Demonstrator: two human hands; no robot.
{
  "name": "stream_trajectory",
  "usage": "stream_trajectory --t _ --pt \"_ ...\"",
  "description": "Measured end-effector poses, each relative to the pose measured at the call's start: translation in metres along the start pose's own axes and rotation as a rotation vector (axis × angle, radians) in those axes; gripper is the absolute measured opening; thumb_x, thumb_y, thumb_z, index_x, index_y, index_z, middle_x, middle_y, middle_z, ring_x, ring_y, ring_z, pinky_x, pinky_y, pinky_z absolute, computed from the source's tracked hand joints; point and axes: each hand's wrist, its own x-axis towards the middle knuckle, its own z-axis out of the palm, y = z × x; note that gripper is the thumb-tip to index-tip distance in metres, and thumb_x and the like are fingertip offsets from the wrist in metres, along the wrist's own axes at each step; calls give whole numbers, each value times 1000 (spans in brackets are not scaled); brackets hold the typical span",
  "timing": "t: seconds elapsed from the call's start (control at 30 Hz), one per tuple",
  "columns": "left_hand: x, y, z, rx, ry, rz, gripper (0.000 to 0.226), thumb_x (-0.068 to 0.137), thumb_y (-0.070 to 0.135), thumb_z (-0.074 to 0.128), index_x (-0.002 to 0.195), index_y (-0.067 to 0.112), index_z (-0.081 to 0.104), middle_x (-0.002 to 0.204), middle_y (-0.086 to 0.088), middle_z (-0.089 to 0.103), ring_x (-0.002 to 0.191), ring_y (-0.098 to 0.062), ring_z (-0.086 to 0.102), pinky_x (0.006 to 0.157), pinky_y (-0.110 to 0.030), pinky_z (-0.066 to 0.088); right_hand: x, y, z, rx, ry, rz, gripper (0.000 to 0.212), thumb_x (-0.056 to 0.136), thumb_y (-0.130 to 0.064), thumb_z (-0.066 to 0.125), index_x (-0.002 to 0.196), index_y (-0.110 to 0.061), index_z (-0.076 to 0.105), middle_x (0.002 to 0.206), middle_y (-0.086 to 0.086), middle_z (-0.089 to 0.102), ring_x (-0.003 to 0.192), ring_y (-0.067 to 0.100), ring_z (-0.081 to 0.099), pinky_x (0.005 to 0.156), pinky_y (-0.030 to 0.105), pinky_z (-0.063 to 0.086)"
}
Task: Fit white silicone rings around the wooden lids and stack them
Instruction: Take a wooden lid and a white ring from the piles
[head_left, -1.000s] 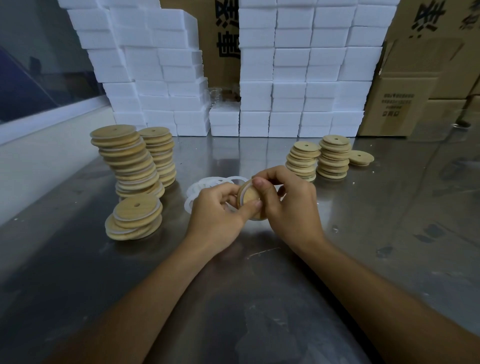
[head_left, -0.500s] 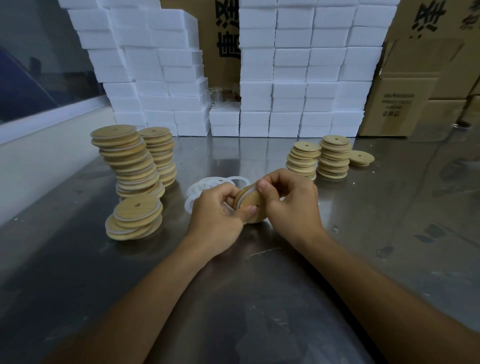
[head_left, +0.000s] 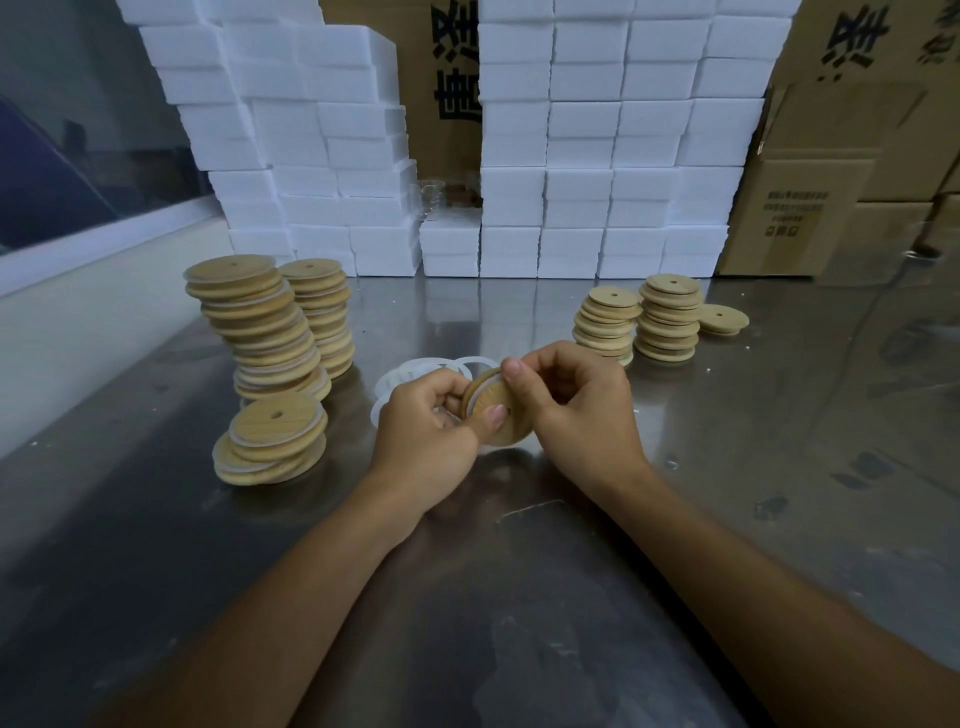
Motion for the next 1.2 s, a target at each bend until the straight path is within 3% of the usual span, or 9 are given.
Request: stream_trajectory --t 0.1,0.17,0.33,0.43,0.63,0.93,1.2 --pt "0 1 0 -47 27 -20 19 80 14 78 71 22 64 61 19 61 64 -4 61 60 -18 49 1 0 0 50 20 12 20 88 -20 72 82 -2 68 76 9 71 73 26 68 69 42 57" --pt "0 2 0 -81 34 -35 14 80 15 78 74 20 66 62 16 61 61 -3 58 55 -14 45 2 1 -1 68 26 12 19 89 -19 71 83 -1 69 77 10 71 74 28 68 69 41 57" --pt "1 2 -3 -150 35 -73 9 81 17 77 82 14 69 71 6 63 57 -4 53 49 -11 37 3 5 -1 94 26 21 17 90 -17 69 85 0 69 78 12 71 71 22 67 67 39 57" --pt "1 2 -3 -98 2 -42 10 81 17 77 82 16 68 72 6 65 47 -2 52 47 -10 36 3 5 -3 40 32 -15 14 90 -17 69 83 -5 70 76 7 70 71 20 67 65 35 56" --pt "-1 0 -1 -50 -39 38 16 78 16 80 81 22 65 71 6 68 48 -1 58 44 -10 41 -4 0 1 -77 -35 -112 11 89 -16 71 83 -7 70 74 -2 70 70 8 64 64 32 54" --pt "0 -3 -2 -86 -87 30 24 74 12 83 73 21 60 61 11 63 47 -1 57 44 -10 41 -4 -1 0 -63 -41 -83 13 90 -16 70 80 -8 68 73 2 69 71 14 65 65 41 54" --pt "-1 -2 -1 -112 -75 19 20 76 9 81 77 17 62 62 11 64 47 0 58 44 -9 41 -2 1 0 -44 -31 -76 13 89 -16 71 80 -8 68 72 -2 69 69 12 65 63 33 55"
